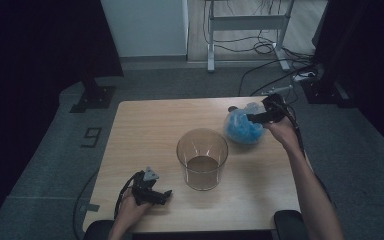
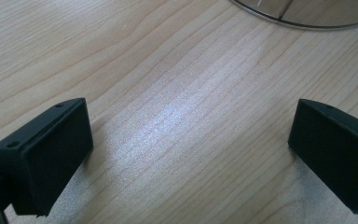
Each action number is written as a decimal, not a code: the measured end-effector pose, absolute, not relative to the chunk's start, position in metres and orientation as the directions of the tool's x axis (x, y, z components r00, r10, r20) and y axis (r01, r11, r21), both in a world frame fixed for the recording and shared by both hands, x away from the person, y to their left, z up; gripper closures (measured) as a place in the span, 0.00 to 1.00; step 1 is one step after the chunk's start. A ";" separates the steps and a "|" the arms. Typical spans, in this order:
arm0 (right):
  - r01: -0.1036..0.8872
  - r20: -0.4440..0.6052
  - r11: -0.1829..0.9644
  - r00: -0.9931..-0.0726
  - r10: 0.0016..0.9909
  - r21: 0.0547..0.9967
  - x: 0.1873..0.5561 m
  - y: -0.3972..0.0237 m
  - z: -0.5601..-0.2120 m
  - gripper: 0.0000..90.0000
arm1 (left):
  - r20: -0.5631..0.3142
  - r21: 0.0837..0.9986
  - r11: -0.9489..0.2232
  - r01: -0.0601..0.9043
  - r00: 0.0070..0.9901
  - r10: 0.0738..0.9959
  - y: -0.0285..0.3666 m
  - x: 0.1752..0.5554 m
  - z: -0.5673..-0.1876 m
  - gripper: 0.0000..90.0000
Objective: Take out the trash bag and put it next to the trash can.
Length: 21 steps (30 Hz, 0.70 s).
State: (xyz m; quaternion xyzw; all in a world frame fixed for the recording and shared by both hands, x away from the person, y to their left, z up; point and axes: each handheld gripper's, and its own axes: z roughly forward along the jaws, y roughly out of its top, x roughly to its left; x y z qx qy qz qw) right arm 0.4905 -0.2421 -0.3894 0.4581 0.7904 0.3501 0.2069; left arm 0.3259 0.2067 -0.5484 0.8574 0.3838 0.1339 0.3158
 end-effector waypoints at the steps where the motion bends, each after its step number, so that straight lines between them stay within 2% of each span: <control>1: 0.572 -0.013 0.340 -0.498 0.867 0.746 0.487 -0.243 -0.388 0.15 | -0.013 0.645 -0.505 0.574 0.668 0.744 0.206 0.326 -0.548 0.00; 5: 0.558 -0.013 0.340 -0.507 0.862 0.757 0.473 -0.248 -0.384 0.14 | -0.012 0.645 -0.503 0.576 0.665 0.747 0.206 0.325 -0.548 0.00; 8: 0.555 -0.023 0.345 -0.506 0.862 0.757 0.464 -0.251 -0.385 0.06 | -0.012 0.645 -0.501 0.577 0.664 0.748 0.205 0.325 -0.548 0.00; 21: 0.550 -0.030 0.351 -0.508 0.861 0.758 0.424 -0.267 -0.414 0.03 | -0.015 0.647 -0.496 0.579 0.660 0.751 0.205 0.325 -0.549 0.00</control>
